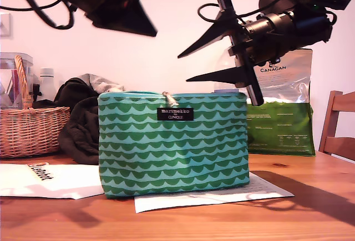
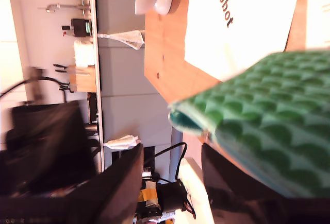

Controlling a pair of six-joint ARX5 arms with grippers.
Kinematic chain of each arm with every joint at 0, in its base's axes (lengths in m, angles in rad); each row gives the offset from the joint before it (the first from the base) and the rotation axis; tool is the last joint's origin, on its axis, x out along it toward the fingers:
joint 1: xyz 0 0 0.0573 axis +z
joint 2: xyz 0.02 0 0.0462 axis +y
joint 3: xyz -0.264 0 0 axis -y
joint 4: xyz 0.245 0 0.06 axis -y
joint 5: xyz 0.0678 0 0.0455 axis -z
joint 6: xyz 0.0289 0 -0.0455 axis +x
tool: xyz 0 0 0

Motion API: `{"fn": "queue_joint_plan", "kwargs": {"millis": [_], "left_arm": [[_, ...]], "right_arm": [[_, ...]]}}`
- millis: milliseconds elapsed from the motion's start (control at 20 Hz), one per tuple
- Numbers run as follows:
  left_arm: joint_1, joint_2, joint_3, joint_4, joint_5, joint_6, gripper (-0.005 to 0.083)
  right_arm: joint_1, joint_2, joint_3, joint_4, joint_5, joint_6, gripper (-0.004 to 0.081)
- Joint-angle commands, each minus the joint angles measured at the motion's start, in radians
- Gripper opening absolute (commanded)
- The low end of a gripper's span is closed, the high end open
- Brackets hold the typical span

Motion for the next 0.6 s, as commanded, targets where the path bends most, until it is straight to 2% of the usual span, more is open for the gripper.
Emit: {"fn": "queue_joint_plan", "kwargs": {"millis": [0,200,300,400,500,550], "left_arm": [[0.007,-0.002,-0.006,-0.062,0.009,0.004,-0.002],[0.008,-0.002,-0.006,-0.151,0.105,0.005,-0.002],[0.008,-0.002,-0.006,-0.143,0.155,0.048,-0.002],[0.01,-0.002,-0.006,-0.15,0.2,0.095,-0.002],[0.024,-0.002,-0.006,-0.169,0.239,0.121,-0.002],[0.033,-0.002,-0.006,-0.184,0.251,0.133,-0.002]], "right_arm": [[0.0,-0.004,0.017,0.005,-0.001,-0.031,0.0311],[0.006,-0.004,0.032,0.013,-0.024,-0.172,0.0311],[0.007,-0.004,0.064,0.015,-0.062,-0.248,0.0311],[0.006,-0.013,0.105,0.001,-0.079,-0.37,0.031],[0.007,-0.046,0.129,-0.047,-0.049,-0.635,0.0309],[0.015,-0.071,0.129,-0.071,0.006,-0.769,0.031]]}}
